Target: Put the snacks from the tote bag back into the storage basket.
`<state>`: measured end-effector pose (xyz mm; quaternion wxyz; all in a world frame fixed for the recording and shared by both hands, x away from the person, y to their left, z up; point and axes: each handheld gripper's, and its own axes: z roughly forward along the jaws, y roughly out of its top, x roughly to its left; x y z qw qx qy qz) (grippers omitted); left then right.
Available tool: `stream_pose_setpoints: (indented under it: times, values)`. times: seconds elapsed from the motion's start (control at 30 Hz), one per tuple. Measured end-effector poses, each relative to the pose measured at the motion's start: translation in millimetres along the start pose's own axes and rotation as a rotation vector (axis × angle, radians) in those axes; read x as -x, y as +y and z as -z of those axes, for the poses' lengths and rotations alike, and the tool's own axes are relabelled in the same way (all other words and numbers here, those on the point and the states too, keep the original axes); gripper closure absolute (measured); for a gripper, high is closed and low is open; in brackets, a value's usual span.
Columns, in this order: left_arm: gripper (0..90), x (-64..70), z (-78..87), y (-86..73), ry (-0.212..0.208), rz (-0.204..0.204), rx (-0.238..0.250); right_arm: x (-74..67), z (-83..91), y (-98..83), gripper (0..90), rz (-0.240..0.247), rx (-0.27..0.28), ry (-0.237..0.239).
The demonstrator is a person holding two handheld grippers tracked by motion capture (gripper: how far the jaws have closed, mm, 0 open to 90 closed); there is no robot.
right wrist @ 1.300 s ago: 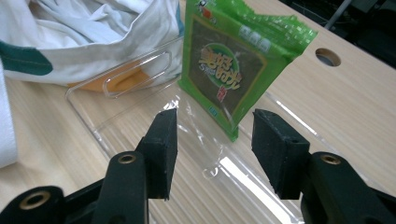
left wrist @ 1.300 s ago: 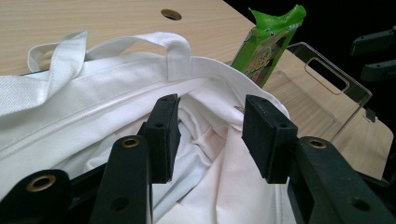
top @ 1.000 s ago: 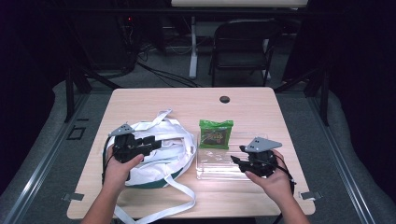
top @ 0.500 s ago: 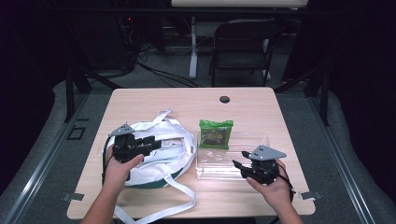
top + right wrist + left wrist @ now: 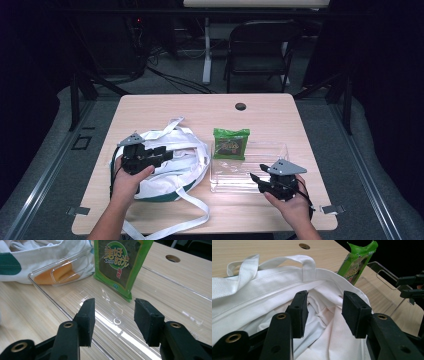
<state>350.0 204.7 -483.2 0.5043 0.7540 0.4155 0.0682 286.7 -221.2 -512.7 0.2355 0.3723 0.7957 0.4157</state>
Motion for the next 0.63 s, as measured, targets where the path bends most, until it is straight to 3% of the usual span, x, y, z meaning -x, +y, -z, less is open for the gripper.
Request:
stream_pose_setpoints:
  times: [0.63]
  values:
    - [51.8, -4.1, -0.9, -1.5, 0.020, 0.018, 0.003, 3.8, -1.9, -2.8, 50.6, -0.007, -0.012, 0.005]
